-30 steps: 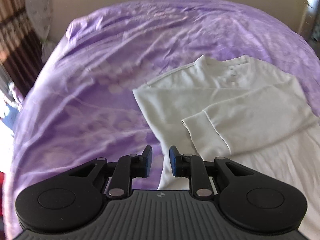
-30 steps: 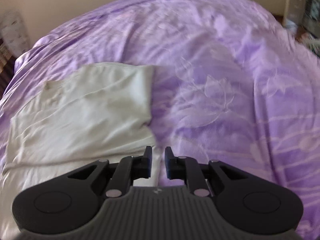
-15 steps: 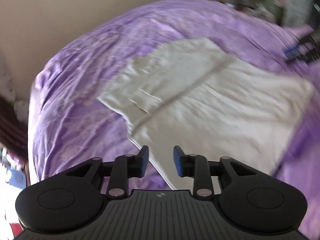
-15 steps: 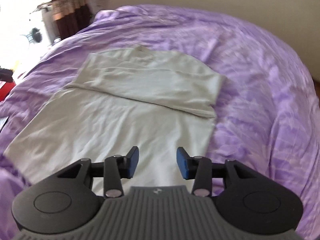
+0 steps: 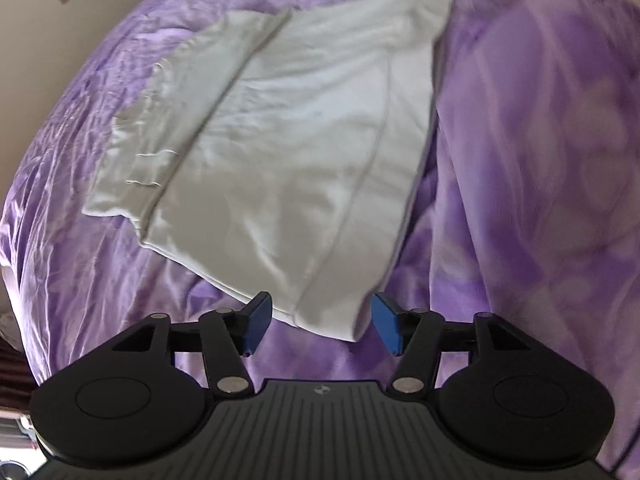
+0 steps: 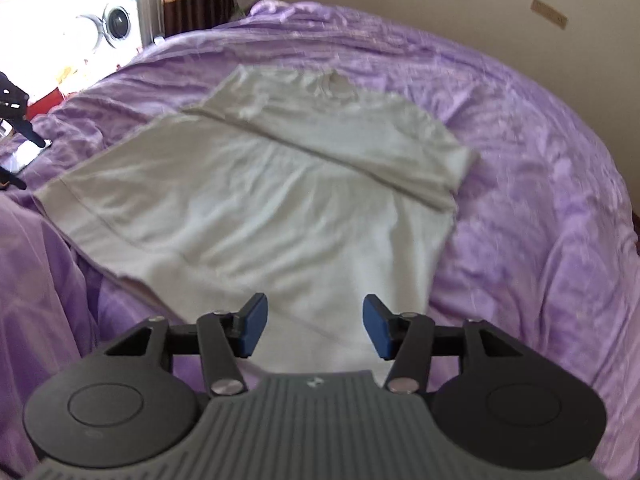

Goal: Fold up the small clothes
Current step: 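Pinch the folded shirt edge with both grippers and lift it off the bedspread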

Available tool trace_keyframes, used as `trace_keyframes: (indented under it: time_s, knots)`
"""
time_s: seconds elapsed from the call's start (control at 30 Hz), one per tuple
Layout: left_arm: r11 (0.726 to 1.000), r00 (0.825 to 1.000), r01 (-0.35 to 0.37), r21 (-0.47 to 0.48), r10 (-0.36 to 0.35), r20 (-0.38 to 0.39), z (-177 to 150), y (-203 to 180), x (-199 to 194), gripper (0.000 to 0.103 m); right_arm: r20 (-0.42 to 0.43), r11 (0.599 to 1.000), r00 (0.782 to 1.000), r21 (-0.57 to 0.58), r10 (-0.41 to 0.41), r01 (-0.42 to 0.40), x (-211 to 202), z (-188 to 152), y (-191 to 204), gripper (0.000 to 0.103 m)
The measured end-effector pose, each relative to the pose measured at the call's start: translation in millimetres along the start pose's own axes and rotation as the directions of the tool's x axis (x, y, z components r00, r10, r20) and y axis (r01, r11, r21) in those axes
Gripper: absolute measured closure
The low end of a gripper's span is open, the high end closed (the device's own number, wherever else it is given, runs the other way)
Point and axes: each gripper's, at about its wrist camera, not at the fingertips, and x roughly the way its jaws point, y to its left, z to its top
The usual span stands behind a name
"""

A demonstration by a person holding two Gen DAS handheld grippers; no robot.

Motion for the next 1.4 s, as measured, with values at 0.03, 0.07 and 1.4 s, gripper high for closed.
trace_keyframes:
  time_s: [0.03, 0.07, 1.4]
  knots:
    - [1.0, 1.0, 0.012, 0.014, -0.012, -0.014, 0, -3, 6, 0.035, -0.008, 1.0, 1.0, 0.0, -0.008, 0.008, 0, -3, -2, 0.053]
    - [0.999, 0.999, 0.026, 0.028, -0.025, -0.028, 0, -5, 11, 0.035, -0.015, 1.0, 1.0, -0.002, -0.014, 0.014, 0, -6, -3, 0.053]
    - [0.855, 0.876, -0.244, -0.459, 0.397, 0.274, 26, 52, -70, 0.098, 0.239, 0.776, 0.903, -0.463, -0.356, 0.428, -15, -11, 20, 0.103]
